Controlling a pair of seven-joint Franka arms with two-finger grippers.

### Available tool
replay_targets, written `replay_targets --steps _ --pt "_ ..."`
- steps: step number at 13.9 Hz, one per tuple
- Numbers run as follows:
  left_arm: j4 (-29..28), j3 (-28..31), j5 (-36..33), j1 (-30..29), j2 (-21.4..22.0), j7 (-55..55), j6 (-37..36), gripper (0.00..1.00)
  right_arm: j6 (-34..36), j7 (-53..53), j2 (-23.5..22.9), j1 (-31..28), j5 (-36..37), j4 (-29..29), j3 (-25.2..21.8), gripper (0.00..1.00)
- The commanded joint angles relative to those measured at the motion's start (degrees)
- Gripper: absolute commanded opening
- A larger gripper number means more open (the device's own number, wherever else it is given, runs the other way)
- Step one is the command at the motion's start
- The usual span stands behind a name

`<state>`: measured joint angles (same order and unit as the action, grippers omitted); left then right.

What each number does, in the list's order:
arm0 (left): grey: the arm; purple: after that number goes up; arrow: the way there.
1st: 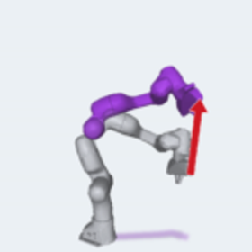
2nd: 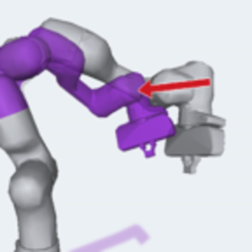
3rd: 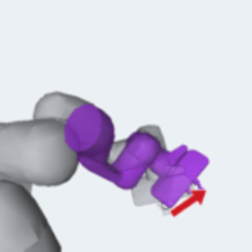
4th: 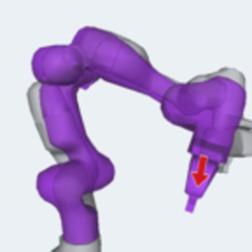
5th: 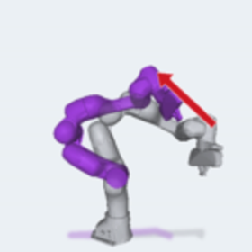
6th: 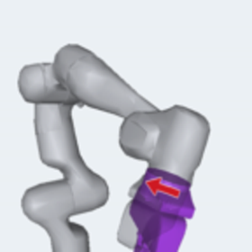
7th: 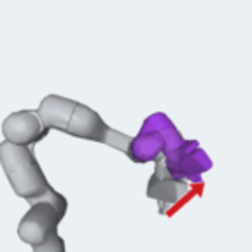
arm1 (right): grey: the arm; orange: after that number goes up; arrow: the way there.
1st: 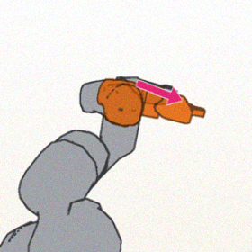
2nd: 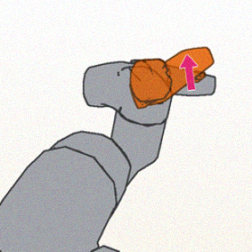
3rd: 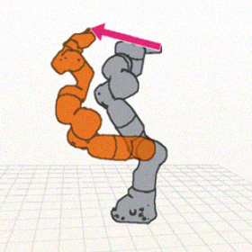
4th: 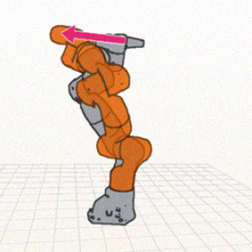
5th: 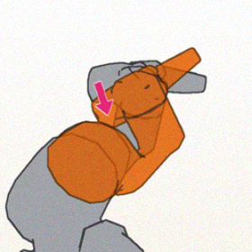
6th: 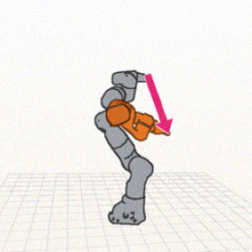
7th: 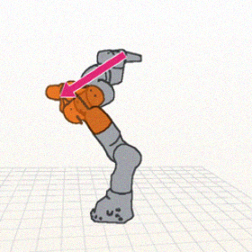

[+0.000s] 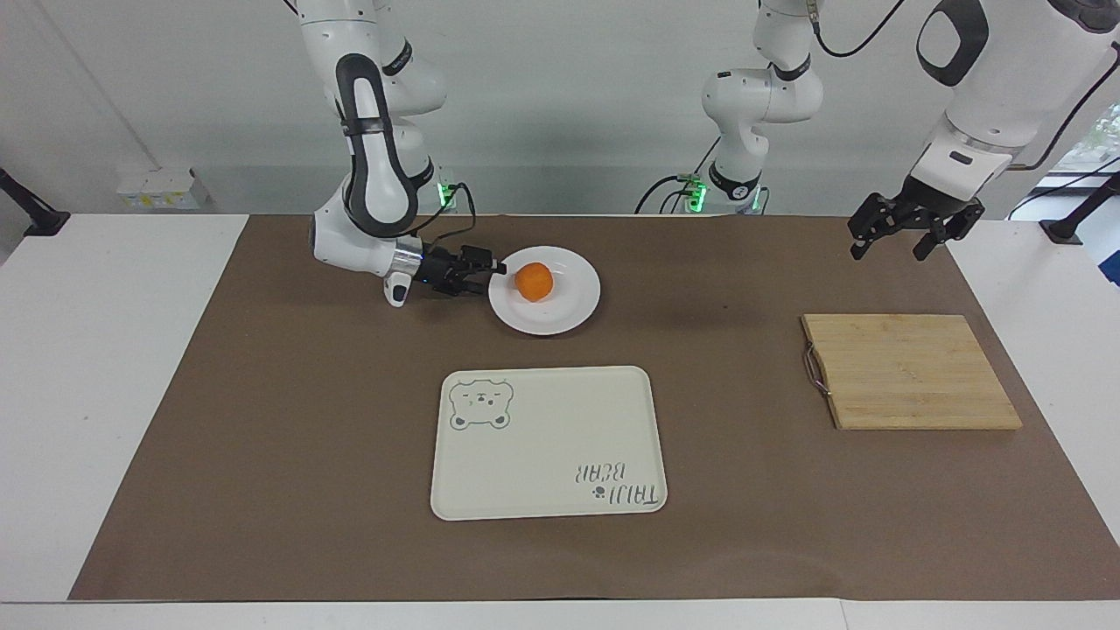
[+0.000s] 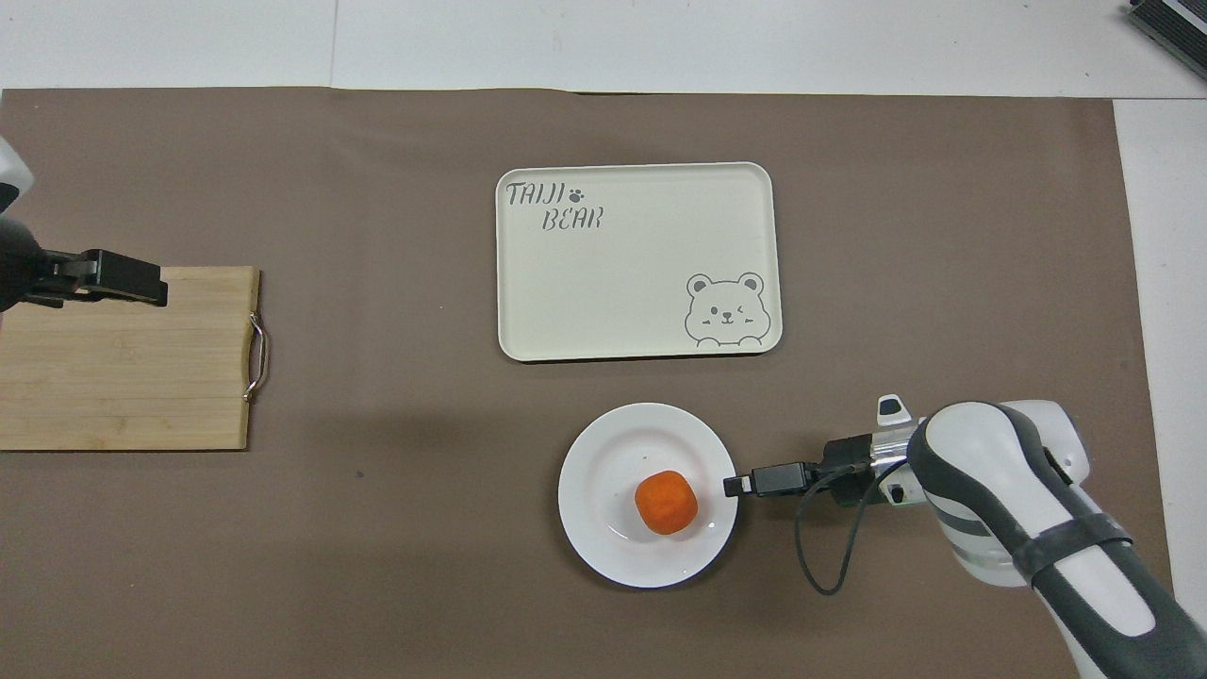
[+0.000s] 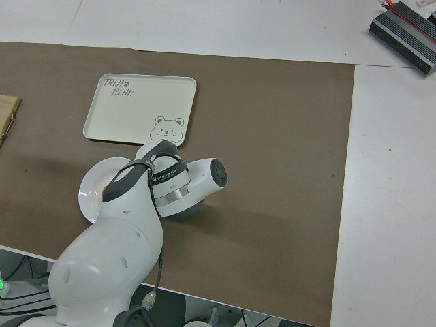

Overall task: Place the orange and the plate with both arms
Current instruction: 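Grasp the plate rim with the right gripper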

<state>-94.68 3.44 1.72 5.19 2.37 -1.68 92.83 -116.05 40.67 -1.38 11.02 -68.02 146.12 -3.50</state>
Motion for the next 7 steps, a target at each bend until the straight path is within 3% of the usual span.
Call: replay_targets --steps 1,4,7 --pt "4.0 -0.1 -0.3 -0.3 -0.5 -0.9 -6.0 1.00 -1.1 2.0 0.2 0.1 -2.3 1.7 0.0 0.66" --pt "3.5 -0.2 -0.3 -0.1 -0.3 -0.6 -6.3 1.00 -1.0 -0.7 0.0 0.1 -3.3 1.8 0.0 0.00" --pt "3.5 -0.1 -0.3 -0.4 -0.3 -0.5 -5.7 1.00 -1.5 -2.7 -0.7 0.6 -3.3 1.2 0.0 0.00"
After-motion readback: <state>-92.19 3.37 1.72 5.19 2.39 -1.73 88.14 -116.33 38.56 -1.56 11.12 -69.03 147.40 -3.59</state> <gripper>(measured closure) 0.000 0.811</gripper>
